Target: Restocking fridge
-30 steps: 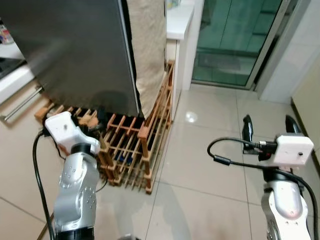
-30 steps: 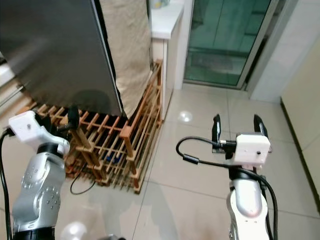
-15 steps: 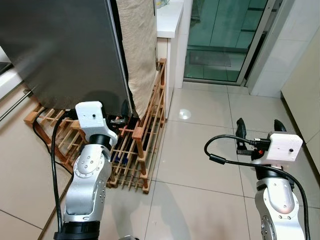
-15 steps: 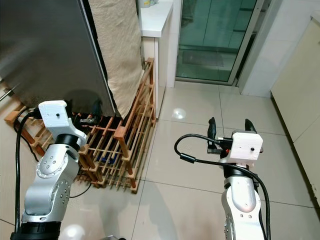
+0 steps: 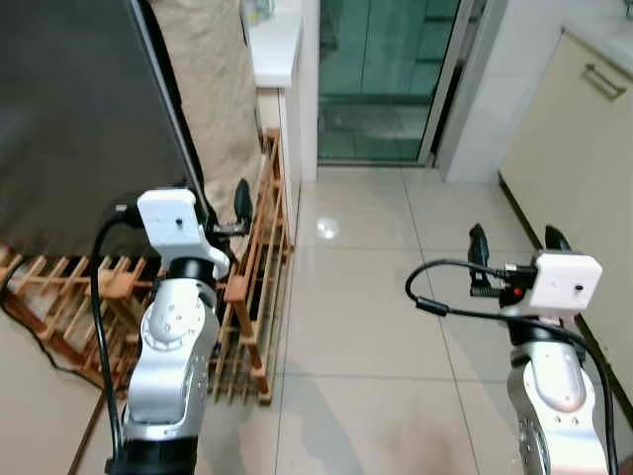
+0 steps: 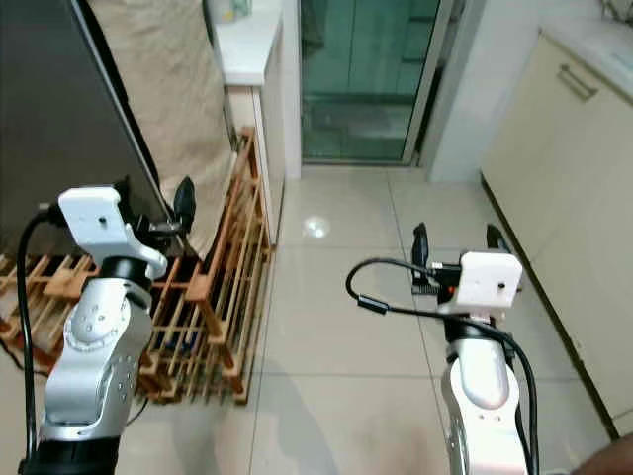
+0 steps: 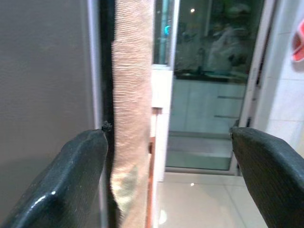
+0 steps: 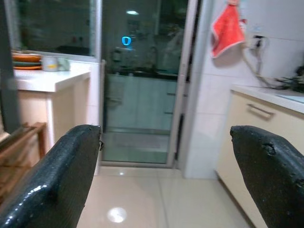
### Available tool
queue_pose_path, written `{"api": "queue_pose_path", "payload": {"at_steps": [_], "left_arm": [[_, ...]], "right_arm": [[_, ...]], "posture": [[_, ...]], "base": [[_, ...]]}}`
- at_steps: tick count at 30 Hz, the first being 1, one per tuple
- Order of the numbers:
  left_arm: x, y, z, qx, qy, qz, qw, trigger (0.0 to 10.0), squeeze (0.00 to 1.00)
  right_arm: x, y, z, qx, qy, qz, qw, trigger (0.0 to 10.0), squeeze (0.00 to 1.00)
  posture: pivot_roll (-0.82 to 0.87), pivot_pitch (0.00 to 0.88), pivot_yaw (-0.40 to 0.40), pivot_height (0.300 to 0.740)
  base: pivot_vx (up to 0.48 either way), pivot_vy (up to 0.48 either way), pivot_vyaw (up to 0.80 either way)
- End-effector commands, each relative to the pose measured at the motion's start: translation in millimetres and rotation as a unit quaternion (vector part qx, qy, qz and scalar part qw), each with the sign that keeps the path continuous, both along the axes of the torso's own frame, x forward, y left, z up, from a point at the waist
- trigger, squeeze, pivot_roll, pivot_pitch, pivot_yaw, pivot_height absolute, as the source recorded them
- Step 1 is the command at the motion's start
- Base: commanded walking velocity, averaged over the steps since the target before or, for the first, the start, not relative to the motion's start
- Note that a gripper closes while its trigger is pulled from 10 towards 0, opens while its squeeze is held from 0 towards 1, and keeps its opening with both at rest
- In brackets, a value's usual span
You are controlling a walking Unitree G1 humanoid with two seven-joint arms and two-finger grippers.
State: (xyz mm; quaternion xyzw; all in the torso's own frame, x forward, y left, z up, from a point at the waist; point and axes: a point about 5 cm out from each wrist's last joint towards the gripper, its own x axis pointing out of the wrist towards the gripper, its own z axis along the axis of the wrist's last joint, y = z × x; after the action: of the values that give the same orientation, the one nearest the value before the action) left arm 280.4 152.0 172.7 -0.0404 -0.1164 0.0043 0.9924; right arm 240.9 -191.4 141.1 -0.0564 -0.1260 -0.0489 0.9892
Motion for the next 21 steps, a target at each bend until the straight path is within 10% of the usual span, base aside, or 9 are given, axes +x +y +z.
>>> {"api": "queue_pose_path", "payload": {"at_steps": [1, 9, 21], "left_arm": [[2.2, 4.3, 1.9, -0.002, -0.004, 0.013, 1.000, 10.0, 0.00], [3.7, 7.8, 4.4, -0.002, -0.010, 0.029, 1.000, 10.0, 0.00], [11.6, 9.5, 11.3, -0.008, -0.012, 0.044, 0.999, 10.0, 0.00]], "right_arm": [[3.8, 5.5, 5.3, -0.003, -0.011, 0.014, 1.000, 10.0, 0.00], [6.5, 7.7, 5.0, -0.004, -0.010, 0.022, 1.000, 10.0, 0.00], [7.7, 9.2, 4.0, -0.005, -0.007, 0.031, 0.999, 10.0, 0.00]], "posture": [[-0.10, 0.000, 0.049, 0.740], [-0.10, 0.000, 0.046, 0.740], [-0.10, 0.000, 0.045, 0.740]], "base": [[0.465, 0.000, 0.00], [0.463, 0.000, 0.00], [0.000, 0.000, 0.00]]}}
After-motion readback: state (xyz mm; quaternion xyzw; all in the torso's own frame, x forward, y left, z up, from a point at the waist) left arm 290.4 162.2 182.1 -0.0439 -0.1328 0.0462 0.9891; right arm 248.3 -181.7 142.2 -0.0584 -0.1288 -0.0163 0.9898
